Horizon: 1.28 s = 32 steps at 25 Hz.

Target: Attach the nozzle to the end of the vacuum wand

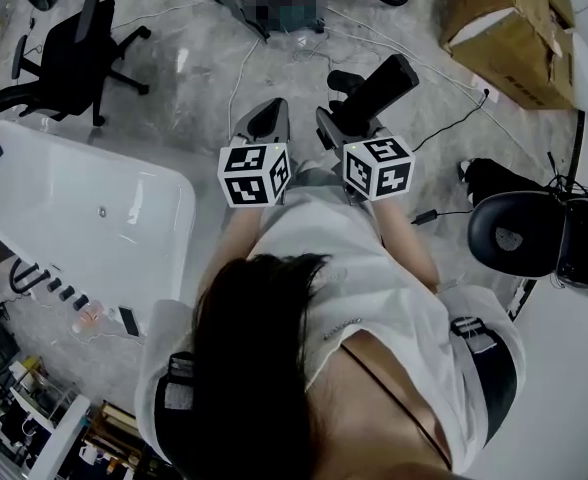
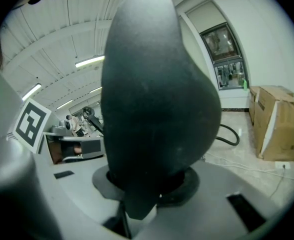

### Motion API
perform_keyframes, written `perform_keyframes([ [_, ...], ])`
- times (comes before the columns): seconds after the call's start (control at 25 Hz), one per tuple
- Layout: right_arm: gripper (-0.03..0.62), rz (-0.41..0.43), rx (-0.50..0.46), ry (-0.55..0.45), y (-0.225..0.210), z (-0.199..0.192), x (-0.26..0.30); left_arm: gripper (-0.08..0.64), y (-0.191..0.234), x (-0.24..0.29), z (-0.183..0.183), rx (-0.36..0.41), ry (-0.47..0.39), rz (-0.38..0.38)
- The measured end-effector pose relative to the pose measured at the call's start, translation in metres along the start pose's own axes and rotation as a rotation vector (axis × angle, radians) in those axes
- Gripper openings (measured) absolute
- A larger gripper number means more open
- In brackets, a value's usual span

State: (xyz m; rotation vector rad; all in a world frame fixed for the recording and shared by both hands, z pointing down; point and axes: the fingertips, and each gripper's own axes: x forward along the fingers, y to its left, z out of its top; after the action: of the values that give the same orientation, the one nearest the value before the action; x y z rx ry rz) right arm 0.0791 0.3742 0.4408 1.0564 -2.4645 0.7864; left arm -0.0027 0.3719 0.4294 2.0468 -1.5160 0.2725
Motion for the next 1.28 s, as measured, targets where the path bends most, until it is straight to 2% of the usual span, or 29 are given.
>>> perform_keyframes([
  [0.52,0.112,-0.038,-0.019,0.027,-0.022,0.021,0.025,0.003,0.011,0.04,0.021,0.019,0.016,-0.034],
  [1.28,0.11,-0.052,-0.018,0.045,-0.038,0.065,0.08,0.003,0.061,0.091,0.055,-0.039,0.052,-0.027],
])
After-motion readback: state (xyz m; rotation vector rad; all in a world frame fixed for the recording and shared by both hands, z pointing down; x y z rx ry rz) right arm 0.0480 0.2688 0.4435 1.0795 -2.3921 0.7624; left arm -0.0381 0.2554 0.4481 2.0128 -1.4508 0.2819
